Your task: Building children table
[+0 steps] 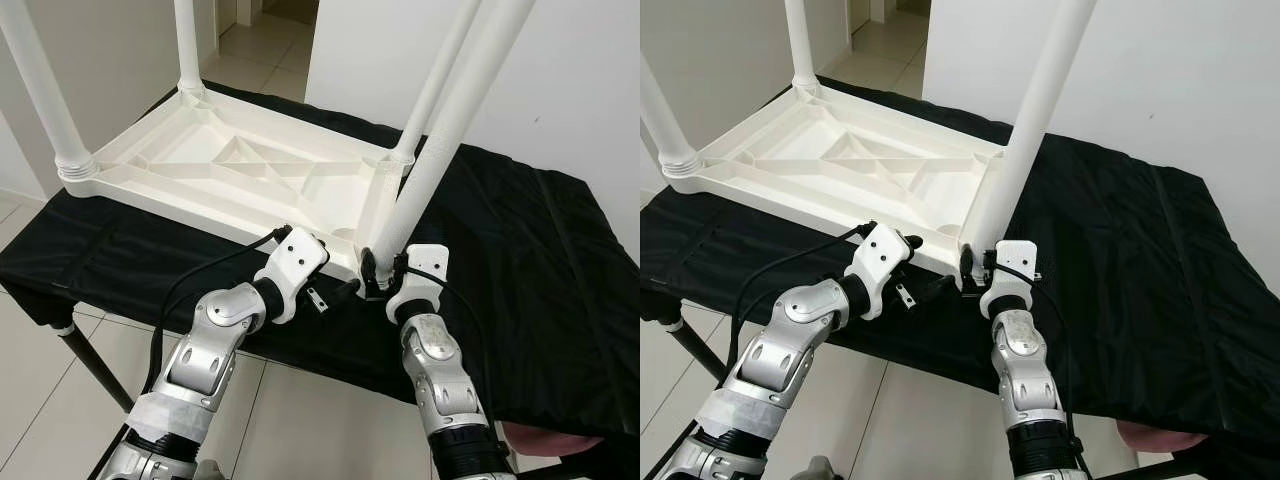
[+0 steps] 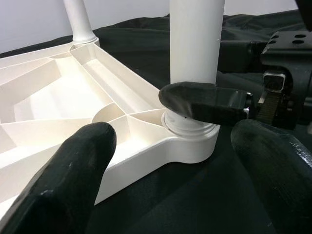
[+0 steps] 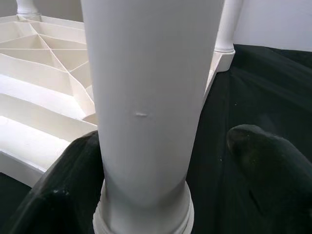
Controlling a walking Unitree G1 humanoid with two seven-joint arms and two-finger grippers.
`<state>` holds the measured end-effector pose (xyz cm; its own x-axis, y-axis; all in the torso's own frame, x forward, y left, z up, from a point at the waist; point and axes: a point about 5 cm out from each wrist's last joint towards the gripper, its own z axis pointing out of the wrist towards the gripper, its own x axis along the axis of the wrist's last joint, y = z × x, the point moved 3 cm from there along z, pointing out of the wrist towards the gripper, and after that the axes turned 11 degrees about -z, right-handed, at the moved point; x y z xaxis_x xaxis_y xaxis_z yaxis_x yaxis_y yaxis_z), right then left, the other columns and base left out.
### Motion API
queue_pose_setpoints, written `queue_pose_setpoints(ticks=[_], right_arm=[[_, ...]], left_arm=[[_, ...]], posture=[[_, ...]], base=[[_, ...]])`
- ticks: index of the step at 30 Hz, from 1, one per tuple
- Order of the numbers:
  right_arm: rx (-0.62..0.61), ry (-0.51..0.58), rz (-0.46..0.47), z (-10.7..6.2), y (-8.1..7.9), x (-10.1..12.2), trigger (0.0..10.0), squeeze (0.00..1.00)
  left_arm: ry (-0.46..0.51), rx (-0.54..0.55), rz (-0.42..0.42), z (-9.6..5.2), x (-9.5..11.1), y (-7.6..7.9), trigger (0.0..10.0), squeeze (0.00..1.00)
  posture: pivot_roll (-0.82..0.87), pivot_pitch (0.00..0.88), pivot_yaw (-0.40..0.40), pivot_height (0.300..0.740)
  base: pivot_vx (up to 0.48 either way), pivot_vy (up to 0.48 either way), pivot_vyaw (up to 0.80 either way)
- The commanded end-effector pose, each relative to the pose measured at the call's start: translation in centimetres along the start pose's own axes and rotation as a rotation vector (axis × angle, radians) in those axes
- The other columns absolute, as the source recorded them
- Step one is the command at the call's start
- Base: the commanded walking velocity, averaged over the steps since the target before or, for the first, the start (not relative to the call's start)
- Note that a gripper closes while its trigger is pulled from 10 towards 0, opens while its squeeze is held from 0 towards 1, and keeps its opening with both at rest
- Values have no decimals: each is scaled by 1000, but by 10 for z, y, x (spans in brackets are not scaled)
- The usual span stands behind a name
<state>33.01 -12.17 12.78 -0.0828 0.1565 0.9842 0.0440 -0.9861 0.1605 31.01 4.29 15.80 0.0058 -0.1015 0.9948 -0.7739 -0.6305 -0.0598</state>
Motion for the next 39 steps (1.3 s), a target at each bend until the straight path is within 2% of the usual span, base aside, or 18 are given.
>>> queue_pose_setpoints(ticks=[1,2,8,9,15,22,25,26,34,39], right_arm=[[-9,-19,-2,-4,8,-5,10000,1000],[66,-11,8,-1,7,-4,10000,0],[333,12,11,9,10,-2,10000,0],[333,12,11,9,10,-2,10000,0],[608,31,-70,20,5,-3,10000,0],[678,18,-42,22,2,-5,10000,0],[754,-21,-66,30,-5,-13,10000,0],[776,-35,-78,33,-7,-16,0,0],[766,-70,-112,39,-3,-22,0,0],[751,-84,-86,39,2,-27,0,0]], left_arm=[[9,40,0,4,0,-1,10000,0],[11,38,-3,4,0,-1,10000,0],[5,-13,-6,5,-1,9,10000,0],[5,-13,-6,5,-1,9,10000,0],[2,-54,-7,5,-2,16,10000,0],[2,-54,-8,6,-1,16,10000,0],[4,-66,-2,7,1,16,10000,0],[3,-72,1,7,2,17,10000,0],[-3,-100,8,5,2,20,10000,0],[-7,-111,9,5,0,22,10000,0]], posture=[[-10,0,-113,740],[-15,0,-112,740],[-20,0,-112,740],[-20,0,-112,740],[-23,0,-101,740],[-28,0,-95,740],[-22,0,-83,740],[-21,0,-81,740],[-17,0,-80,740],[-17,0,-79,740]], base=[[0,0,0],[0,0,0],[0,0,0],[0,0,0],[0,0,0],[0,0,0],[0,0,0],[0,0,0],[0,0,0],[0,0,0]])
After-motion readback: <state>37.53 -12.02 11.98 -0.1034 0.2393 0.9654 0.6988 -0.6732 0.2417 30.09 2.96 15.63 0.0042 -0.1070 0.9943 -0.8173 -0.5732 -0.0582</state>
